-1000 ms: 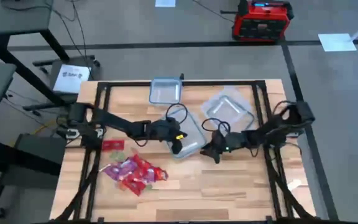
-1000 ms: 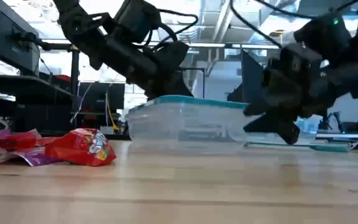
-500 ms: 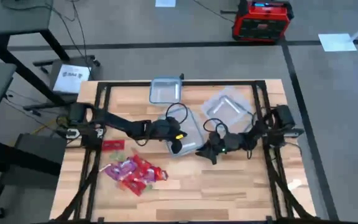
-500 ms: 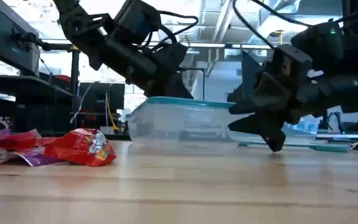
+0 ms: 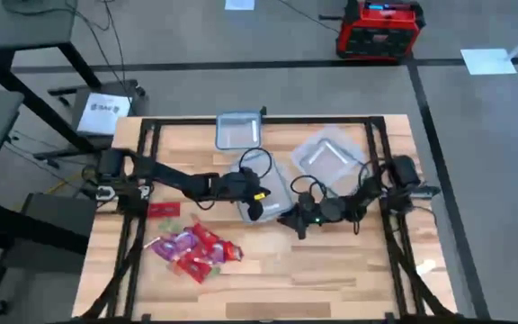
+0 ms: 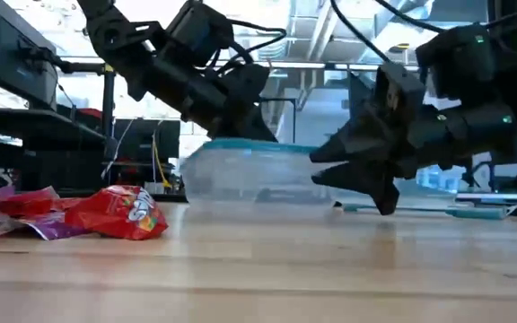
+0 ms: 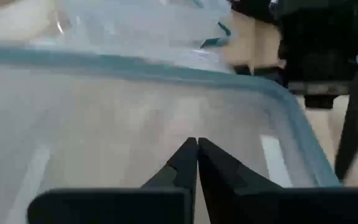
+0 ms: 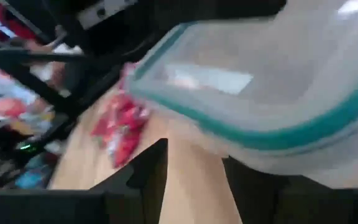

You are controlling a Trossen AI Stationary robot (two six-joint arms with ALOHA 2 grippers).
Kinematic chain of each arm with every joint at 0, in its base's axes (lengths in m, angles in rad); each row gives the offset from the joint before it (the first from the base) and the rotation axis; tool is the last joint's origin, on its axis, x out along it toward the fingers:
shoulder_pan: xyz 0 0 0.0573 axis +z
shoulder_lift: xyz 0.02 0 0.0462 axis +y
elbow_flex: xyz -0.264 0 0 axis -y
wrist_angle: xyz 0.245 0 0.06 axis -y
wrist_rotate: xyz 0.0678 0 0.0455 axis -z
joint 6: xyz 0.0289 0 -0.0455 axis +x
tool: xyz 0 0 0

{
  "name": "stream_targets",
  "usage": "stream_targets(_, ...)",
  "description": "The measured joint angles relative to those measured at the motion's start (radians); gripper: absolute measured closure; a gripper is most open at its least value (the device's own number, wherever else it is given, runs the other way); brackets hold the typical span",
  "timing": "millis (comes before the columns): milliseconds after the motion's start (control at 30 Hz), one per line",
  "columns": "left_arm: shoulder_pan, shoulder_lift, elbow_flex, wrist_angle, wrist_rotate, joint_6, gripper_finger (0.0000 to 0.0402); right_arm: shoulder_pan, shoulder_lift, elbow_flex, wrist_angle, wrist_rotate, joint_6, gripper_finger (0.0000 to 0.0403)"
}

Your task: Sort candy

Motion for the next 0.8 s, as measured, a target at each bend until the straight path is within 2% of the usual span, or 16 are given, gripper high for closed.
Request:
stream_targets(200,-0.002,0.0,0.0,-0.006,0.007,0.009,0.0402,0.018,-0.001,-0.016,0.02,0.019,-0.138,0.026)
stream_targets(400,-0.002,-0.002,0.0,-0.002,0.009,0.022,0.0402,0.015,-0.002,-0.019,0.113,-0.039,-0.257,0.0268)
stream_targets(533,-0.003,0.0,0.0,-0.002,0.013,0.022,0.0402,-0.001,-0.002,-0.019,0.108,-0.108,-0.249,0.0275)
stream_targets(700,-0.018,0.04,-0.001,0.05,-0.001,0.017,0.0402,-0.024,-0.002,-0.019,0.087,-0.125,-0.225,0.0281)
stream_targets(800,-0.029,0.094,0.013,0.086,-0.006,0.002,0.0402,-0.042,-0.001,-0.019,0.043,-0.132,-0.14,0.0288)
